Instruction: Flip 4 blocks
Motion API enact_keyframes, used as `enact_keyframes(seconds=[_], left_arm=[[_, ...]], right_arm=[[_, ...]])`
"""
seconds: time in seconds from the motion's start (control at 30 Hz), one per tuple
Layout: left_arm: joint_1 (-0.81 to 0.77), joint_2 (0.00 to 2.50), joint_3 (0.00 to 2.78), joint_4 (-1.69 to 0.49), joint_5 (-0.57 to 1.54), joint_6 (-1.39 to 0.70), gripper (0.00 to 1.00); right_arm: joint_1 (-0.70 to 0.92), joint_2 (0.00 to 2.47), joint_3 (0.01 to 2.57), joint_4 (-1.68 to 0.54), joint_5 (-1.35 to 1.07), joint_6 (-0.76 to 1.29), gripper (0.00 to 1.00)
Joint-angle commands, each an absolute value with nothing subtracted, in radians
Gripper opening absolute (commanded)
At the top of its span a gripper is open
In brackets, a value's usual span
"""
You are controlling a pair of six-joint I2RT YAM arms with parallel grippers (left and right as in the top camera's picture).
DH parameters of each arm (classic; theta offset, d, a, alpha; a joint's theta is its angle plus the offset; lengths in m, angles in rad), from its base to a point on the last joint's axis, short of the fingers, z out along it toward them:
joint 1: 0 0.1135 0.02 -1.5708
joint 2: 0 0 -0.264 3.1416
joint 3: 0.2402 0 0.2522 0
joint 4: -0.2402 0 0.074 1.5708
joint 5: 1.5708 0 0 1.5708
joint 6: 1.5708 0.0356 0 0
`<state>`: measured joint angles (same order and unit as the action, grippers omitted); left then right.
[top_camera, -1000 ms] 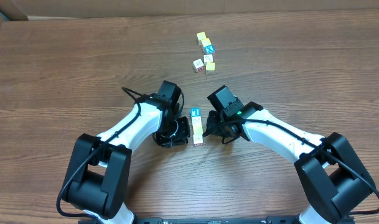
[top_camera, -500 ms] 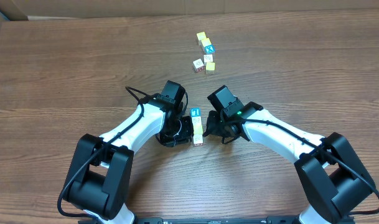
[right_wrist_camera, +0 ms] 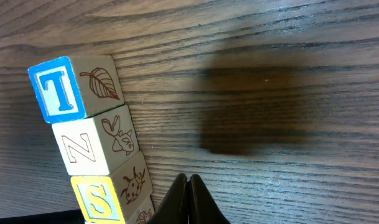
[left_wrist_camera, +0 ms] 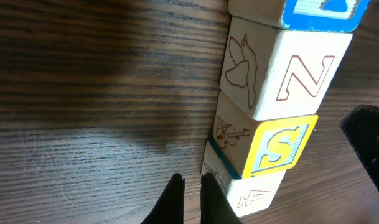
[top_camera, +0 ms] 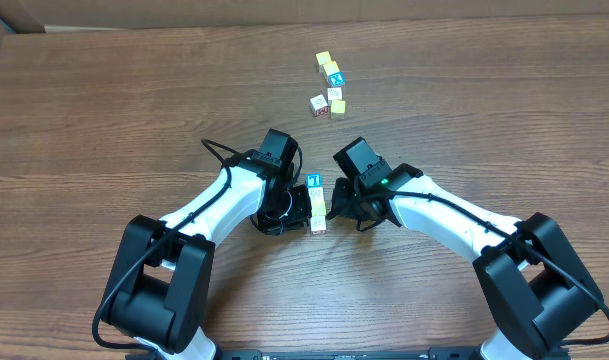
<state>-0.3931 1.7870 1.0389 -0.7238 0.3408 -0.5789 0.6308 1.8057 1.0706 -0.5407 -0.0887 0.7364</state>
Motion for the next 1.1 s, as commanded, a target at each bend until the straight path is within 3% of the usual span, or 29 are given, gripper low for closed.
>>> enact_keyframes(seconds=[0.0,1.07], left_arm=[[-0.395,1.779,1.033,-0.715,0.341,-0.6,0.04],[-0.396,1.779,1.033,-0.694,0.364,-0.61,0.04]], right_arm=[[0.634,1.805,1.083,-0.537,-0.08,0.728,0.04],[0.634,1.805,1.083,-0.536,-0.081,0.728,0.04]])
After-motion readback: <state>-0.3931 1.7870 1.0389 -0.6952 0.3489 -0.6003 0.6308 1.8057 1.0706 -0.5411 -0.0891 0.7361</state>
